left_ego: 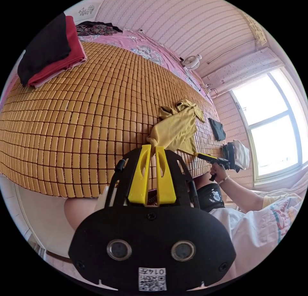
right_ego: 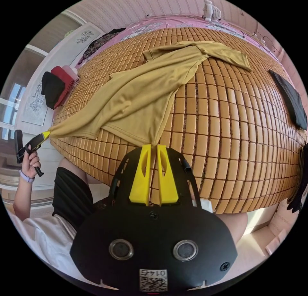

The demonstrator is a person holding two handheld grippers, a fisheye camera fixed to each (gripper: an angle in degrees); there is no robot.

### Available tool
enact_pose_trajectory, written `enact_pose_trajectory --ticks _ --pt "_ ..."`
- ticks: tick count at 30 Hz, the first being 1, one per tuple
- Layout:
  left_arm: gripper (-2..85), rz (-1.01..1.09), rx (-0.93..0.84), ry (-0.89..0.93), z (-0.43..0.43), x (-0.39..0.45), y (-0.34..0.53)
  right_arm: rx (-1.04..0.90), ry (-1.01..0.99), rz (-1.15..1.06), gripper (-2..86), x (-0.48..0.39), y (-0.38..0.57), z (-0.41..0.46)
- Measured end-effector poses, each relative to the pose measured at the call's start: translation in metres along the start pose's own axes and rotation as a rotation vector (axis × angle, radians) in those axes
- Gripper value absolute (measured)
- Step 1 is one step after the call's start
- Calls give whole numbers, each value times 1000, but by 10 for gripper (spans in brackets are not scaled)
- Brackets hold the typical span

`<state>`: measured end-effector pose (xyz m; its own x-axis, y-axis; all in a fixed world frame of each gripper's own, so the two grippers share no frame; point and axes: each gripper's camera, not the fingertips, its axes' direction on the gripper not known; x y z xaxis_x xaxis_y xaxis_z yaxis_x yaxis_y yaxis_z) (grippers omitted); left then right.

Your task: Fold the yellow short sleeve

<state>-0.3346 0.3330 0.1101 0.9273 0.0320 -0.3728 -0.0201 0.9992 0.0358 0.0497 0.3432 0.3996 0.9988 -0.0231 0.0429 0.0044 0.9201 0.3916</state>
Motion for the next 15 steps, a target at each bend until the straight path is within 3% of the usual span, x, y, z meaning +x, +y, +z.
enact_pose_trajectory --ticks 4,6,10,15 --pt "3 38 45 11 -22 11 9 30 -74 36 7 14 21 -32" --pt "1 96 112 84 -51 28 9 129 -111 24 6 20 33 -67" --pt "-1 303 262 150 -111 79 2 381 -3 -97 6 22 54 -182" --pt "-3 540 613 122 -225 172 9 735 46 -242 6 1 84 -341"
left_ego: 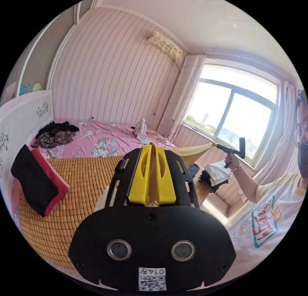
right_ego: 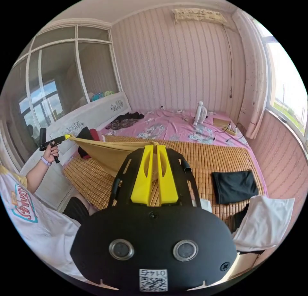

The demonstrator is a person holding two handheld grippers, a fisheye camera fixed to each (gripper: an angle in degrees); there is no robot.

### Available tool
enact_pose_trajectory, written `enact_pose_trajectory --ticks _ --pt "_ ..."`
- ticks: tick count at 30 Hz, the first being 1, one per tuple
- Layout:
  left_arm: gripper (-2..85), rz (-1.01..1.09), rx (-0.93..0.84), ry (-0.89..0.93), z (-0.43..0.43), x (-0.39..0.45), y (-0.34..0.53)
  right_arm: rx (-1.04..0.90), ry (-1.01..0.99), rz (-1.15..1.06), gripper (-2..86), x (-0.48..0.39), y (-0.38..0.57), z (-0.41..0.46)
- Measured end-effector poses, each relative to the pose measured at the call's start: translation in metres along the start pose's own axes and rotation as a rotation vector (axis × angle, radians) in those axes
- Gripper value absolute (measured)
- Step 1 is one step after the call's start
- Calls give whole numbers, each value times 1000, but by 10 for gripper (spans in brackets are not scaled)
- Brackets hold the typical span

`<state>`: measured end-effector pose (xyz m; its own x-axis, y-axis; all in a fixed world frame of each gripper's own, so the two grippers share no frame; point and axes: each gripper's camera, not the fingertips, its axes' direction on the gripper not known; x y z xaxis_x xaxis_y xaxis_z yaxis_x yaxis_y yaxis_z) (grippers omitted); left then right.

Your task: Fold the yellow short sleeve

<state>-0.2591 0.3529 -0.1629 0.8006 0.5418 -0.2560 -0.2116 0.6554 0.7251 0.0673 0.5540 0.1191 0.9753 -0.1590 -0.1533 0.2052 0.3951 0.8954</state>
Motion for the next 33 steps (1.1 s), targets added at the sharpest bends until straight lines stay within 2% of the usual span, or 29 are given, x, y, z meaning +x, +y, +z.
enact_pose_trajectory --ticks 3,7,11,14,16,18,21,25,27,30,33 --pt "-3 89 198 16 -57 40 -36 164 12 -88 6 -21 -36 -75" --pt "-3 207 369 42 -129 86 -47 349 22 -204 5 -56 -57 -162" --pt "-6 329 540 -36 -206 128 -38 470 -68 -296 5 -79 -53 -230" --pt "-6 340 624 -28 -235 131 -43 532 -175 -342 4 -83 -55 -257" --pt "-7 320 608 -22 -232 122 -51 529 -211 -341 4 -78 -63 -256" --pt "-7 237 507 -44 -201 95 -63 478 -252 -321 4 -68 -76 -238" --pt "-7 84 285 -127 -127 41 -68 291 -264 -251 3 -48 -98 -171" --pt "-6 -108 106 -178 -39 -28 -52 85 -205 12 1 -4 -102 -43" --pt "-5 -136 -11 -306 11 -53 -52 -8 -175 97 1 12 -103 4" --pt "-4 -87 31 -319 34 -57 -79 9 -157 170 0 27 -123 35" --pt "-4 -50 142 -276 34 -56 -102 178 -139 126 1 26 -156 19"
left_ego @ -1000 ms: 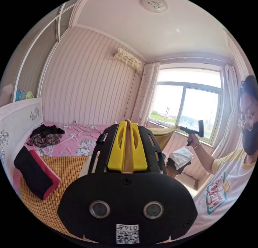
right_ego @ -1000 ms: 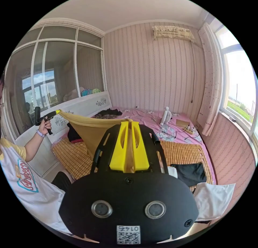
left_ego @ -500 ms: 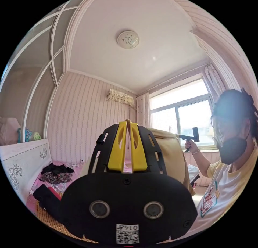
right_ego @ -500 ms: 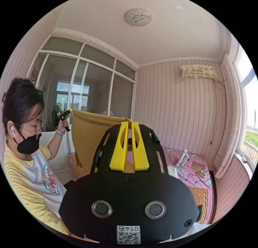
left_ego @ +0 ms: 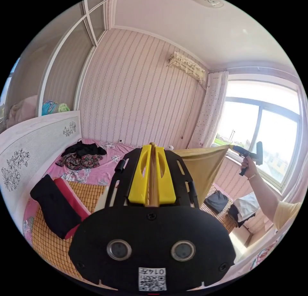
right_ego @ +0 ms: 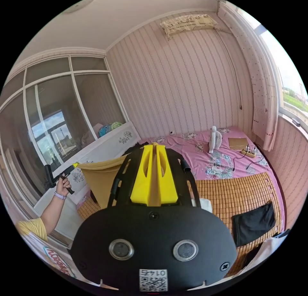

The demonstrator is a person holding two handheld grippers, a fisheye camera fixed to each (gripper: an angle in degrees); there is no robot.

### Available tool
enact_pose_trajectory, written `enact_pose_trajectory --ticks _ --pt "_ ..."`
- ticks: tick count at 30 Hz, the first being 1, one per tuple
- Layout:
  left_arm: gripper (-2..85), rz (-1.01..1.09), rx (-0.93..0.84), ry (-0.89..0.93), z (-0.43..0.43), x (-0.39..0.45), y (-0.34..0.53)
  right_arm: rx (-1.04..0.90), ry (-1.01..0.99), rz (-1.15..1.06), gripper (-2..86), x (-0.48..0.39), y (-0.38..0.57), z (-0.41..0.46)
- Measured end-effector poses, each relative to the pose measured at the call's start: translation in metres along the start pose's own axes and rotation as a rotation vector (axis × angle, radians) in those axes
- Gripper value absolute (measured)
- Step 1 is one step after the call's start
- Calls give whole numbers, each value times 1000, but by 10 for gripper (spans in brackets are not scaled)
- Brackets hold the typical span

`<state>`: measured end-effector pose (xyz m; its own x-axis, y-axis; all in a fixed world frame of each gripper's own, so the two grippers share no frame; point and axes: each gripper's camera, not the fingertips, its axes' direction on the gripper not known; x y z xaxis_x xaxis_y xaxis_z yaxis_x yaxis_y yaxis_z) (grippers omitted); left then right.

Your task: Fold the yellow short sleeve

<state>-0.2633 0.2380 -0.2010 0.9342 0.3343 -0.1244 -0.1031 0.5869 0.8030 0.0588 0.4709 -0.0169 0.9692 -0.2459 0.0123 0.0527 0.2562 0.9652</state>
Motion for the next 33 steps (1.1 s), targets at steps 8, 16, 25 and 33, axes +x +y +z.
enact_pose_trajectory --ticks 8,16,25,33 --pt "0 21 -293 -9 70 -35 101 -45 34 -61 3 41 79 16" --pt "3 -259 -764 -85 145 -86 287 -546 140 259 5 123 273 106" --pt "14 -307 -1054 -143 164 -108 361 -787 142 472 7 156 363 126" --pt "26 -394 -1044 -121 164 -131 370 -853 108 460 10 160 369 131"
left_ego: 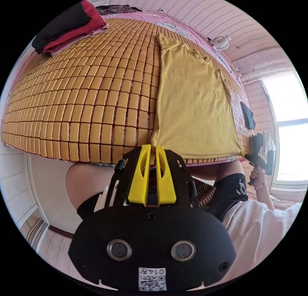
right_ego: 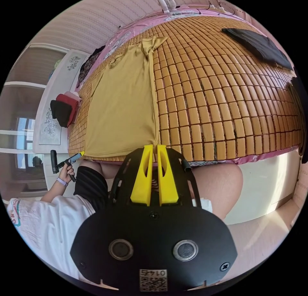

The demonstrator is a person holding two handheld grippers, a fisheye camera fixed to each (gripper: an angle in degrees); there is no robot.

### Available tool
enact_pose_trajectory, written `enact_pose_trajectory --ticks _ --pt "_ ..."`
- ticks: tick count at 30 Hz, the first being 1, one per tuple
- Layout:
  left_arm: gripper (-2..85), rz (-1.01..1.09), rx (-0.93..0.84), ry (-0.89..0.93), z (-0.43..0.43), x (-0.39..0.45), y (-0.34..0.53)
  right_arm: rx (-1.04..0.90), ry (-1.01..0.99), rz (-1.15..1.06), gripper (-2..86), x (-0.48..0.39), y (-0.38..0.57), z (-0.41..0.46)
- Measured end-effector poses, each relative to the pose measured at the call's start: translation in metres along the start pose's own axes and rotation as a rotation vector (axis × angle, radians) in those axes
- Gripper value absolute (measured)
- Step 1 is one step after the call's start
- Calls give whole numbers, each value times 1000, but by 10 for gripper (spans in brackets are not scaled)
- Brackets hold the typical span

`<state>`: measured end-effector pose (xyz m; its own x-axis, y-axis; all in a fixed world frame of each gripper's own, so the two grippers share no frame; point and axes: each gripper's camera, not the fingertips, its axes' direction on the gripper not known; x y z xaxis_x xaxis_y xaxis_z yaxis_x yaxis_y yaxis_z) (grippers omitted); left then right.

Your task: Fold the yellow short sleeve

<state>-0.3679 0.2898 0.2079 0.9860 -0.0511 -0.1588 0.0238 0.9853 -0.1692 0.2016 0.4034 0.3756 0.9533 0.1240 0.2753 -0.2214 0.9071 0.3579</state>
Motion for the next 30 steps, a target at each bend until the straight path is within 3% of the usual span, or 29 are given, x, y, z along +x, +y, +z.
enact_pose_trajectory --ticks 4,9,16,22,30 --pt "39 -63 -30 47 2 -10 -8 -21 30 75 15 9 -2 10" --pt "43 -145 10 -30 3 -19 -9 -41 62 120 38 16 -8 17" --pt "67 -64 35 -95 6 -4 -23 -11 110 42 106 -3 -29 23" --pt "46 9 -27 -198 27 8 -42 -104 256 15 85 -15 -49 49" --pt "-7 78 -64 -195 31 9 -30 -80 236 10 21 -8 -42 44"
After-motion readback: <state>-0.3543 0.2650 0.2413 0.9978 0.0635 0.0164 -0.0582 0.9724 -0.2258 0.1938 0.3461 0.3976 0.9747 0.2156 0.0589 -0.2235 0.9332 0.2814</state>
